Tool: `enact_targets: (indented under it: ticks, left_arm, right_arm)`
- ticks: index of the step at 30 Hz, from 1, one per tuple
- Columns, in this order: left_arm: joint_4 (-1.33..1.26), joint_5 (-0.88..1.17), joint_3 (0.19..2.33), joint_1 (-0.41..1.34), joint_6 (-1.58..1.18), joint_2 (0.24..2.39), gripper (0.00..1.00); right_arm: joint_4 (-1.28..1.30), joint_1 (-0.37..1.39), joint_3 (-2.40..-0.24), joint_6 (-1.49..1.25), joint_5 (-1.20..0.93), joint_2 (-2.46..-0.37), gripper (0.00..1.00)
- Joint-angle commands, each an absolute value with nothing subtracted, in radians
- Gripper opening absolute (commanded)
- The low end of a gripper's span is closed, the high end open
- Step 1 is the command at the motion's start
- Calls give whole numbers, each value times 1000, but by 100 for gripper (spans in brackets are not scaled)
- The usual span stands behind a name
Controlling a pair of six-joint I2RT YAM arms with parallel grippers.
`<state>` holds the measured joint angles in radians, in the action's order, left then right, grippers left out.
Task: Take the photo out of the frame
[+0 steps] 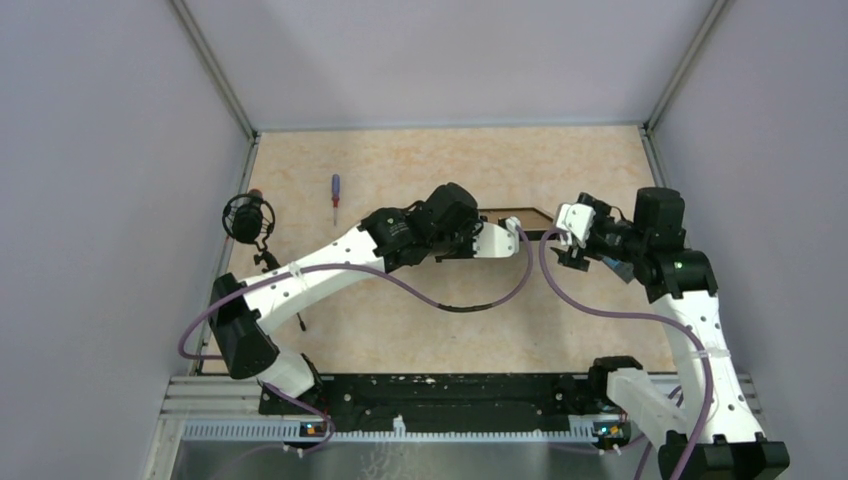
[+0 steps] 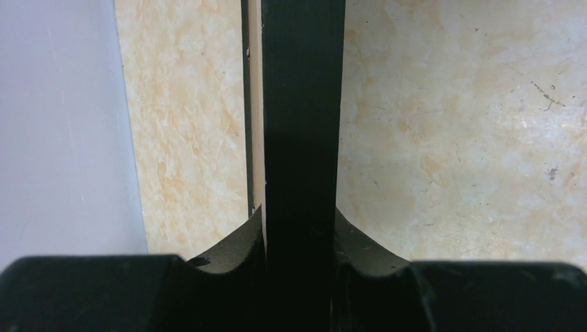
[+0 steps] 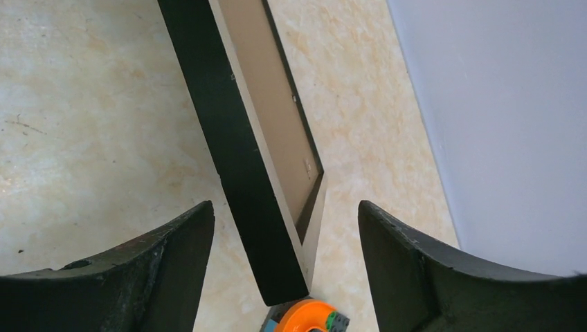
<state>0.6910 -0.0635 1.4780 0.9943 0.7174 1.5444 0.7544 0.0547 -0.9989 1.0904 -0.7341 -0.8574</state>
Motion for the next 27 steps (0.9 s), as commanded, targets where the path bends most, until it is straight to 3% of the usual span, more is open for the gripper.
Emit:
enact_targets:
  ticks: [1, 4, 10, 11, 14, 16, 20, 27]
  left_arm:
    - [597, 79, 1477, 996, 660, 1480, 0]
    - [598, 101, 1473, 996, 655, 1481, 0]
    - [612, 67, 1474, 996, 640, 1484, 2]
    - [624, 55, 1474, 995, 635, 1481, 6]
    - [641, 17, 1431, 994, 647, 1441, 33]
    - [640, -23, 1378, 993, 677, 1398, 47]
    - [644, -76, 1272, 954, 716, 1308, 54]
    - [600, -115, 1134, 871, 803, 1151, 51]
  right_arm:
    - [735, 86, -990, 1156, -706, -854, 72]
    - [733, 118, -975, 1163, -682, -854, 67]
    - [743, 149, -971, 1186, -608, -859, 27]
    - [748, 149, -973, 1187, -598, -860, 19]
    - [759, 149, -984, 1181, -586, -855, 1]
    - [762, 149, -985, 1180, -586, -847, 0]
    - [767, 149, -982, 1180, -581, -836, 0]
    - [792, 149, -1002, 1196, -577, -838, 0]
